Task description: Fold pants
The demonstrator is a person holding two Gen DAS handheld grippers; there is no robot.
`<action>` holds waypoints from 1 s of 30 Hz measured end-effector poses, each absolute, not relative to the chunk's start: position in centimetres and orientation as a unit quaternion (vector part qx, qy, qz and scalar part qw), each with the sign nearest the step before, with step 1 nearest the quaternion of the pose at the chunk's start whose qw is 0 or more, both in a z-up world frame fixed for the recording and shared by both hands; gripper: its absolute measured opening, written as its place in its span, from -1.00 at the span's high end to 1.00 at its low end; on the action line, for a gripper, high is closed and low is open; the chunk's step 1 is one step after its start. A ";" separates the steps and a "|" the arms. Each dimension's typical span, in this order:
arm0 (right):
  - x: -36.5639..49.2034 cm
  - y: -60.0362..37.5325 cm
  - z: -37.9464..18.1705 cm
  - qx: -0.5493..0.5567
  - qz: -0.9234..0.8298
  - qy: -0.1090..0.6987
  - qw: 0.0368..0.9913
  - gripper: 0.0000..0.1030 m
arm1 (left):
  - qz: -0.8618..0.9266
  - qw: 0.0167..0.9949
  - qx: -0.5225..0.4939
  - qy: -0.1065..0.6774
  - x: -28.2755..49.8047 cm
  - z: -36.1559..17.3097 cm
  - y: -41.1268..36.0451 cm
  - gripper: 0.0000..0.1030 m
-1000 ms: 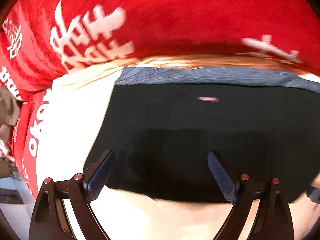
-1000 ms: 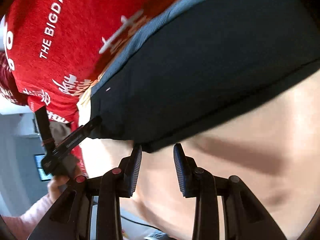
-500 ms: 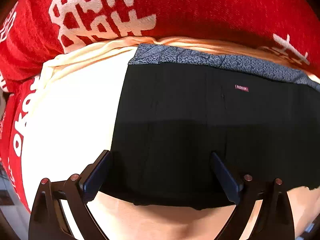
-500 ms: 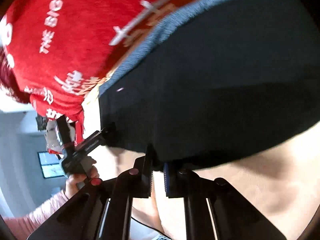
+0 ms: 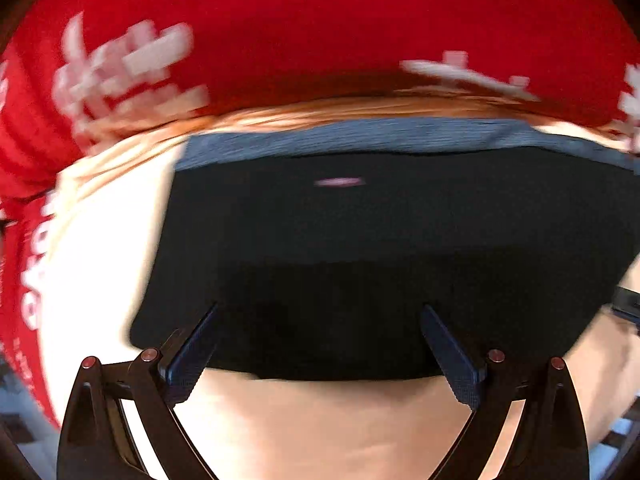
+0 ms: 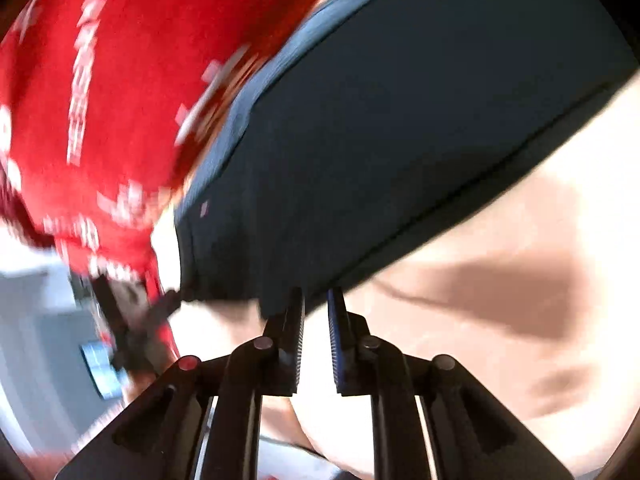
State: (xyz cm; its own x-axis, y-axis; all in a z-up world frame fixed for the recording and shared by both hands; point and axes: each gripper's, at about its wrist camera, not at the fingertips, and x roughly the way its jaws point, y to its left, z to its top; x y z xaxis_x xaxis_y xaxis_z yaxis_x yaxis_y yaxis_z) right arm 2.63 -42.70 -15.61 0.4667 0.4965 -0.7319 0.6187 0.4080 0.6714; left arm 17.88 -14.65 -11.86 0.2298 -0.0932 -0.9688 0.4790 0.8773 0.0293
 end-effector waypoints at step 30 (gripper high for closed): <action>0.0 -48.5 -17.2 0.590 -0.121 0.494 0.627 0.88 | -0.231 0.729 0.184 0.618 12.6 -14.9 -23.3 -0.92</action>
